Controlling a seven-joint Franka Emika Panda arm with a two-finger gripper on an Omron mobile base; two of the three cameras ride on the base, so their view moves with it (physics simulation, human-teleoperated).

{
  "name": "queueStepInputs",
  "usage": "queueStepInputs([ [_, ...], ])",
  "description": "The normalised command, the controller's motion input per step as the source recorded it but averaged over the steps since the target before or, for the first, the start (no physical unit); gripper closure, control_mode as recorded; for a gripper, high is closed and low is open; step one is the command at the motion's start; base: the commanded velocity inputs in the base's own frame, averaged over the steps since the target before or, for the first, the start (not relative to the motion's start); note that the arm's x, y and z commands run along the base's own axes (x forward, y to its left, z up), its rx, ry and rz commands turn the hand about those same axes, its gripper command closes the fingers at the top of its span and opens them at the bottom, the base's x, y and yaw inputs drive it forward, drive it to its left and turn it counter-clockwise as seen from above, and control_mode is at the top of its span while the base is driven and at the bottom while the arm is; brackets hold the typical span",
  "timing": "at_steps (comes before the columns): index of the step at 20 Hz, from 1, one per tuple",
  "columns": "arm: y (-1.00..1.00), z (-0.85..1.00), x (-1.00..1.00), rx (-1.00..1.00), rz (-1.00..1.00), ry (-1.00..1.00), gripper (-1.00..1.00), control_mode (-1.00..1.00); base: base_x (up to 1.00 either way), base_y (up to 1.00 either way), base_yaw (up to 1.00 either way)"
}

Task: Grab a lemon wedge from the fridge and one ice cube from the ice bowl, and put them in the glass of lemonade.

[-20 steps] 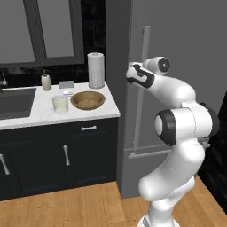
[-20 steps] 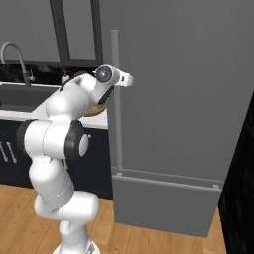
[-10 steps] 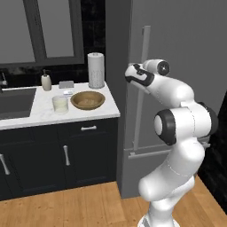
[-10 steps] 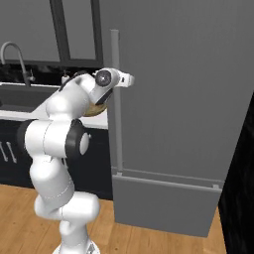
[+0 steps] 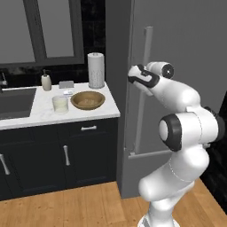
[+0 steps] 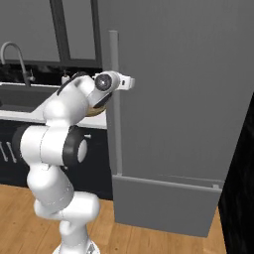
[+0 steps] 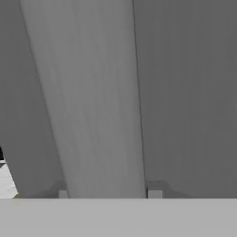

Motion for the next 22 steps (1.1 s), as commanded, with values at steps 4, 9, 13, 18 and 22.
queueStepInputs([
  [4, -0.52, 0.17, -1.0, 0.0, 0.0, 0.05, 1.0, -1.0, 0.0, 0.0, 0.0],
  [9, -0.7, 0.18, -1.0, 0.0, 0.0, 0.05, 1.0, -1.0, 0.0, 0.0, 0.0],
  [13, -0.74, 0.23, -1.0, 0.0, 0.0, 0.1, 1.0, -1.0, 0.0, 0.0, 0.0],
  [18, -0.78, 0.23, -1.0, 0.0, 0.0, 0.12, 1.0, -1.0, 0.0, 0.0, 0.0],
  [22, -0.87, 0.16, -0.96, 0.0, 0.0, 0.13, 1.0, -1.0, 0.0, 0.0, 0.0],
])
